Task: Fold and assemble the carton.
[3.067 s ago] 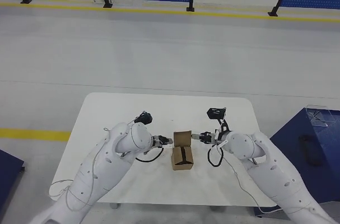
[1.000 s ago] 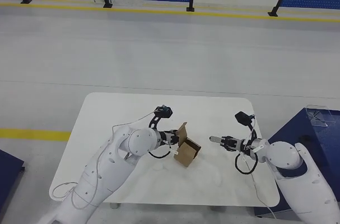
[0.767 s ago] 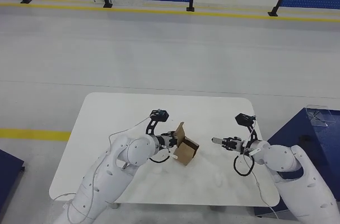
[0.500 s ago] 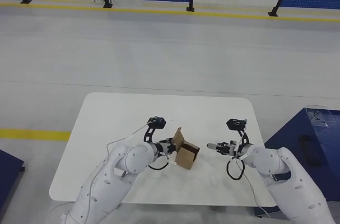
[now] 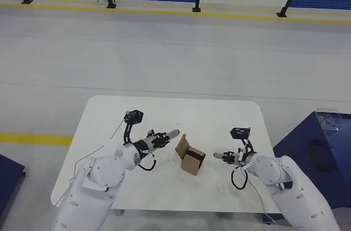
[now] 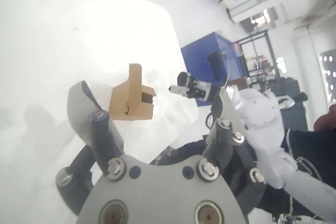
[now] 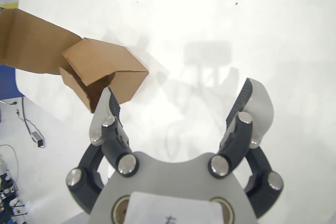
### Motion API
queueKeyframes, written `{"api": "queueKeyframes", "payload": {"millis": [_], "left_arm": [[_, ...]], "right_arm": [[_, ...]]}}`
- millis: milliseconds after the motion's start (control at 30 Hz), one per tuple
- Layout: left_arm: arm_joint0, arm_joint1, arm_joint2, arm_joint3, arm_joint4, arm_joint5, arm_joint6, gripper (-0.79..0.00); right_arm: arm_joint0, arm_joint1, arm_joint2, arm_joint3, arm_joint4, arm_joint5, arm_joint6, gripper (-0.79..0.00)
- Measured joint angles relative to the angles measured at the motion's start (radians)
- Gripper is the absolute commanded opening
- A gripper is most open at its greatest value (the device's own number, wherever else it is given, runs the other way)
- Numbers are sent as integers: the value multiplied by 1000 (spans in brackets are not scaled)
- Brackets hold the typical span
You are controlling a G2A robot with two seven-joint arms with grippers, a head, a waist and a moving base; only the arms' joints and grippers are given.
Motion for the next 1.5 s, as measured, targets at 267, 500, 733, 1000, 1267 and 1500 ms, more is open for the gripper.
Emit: {"api": "queueKeyframes", "payload": {"millis": [267, 500, 733, 1000, 1267, 1500], "left_arm": [[-242, -25, 187, 269, 265, 243, -186, 0], [-361, -70, 325, 440, 233, 223, -229, 0], [-376, -86, 361, 461, 190, 167, -259, 0], [-365, -97, 389, 460, 175, 150, -273, 0], [-376, -116, 423, 496, 158, 137, -261, 0], [-387, -130, 446, 533, 159, 138, -263, 0]], "right_arm": [[22, -15, -62, 33, -41, -13, 11, 0], [33, -26, -90, 45, -47, -27, 11, 0], [37, -34, -102, 48, -54, -36, 3, 0], [38, -41, -107, 42, -64, -43, 1, 0], [35, -50, -117, 41, -71, -47, -5, 0], [32, -52, -99, 35, -59, -52, -7, 0]]}}
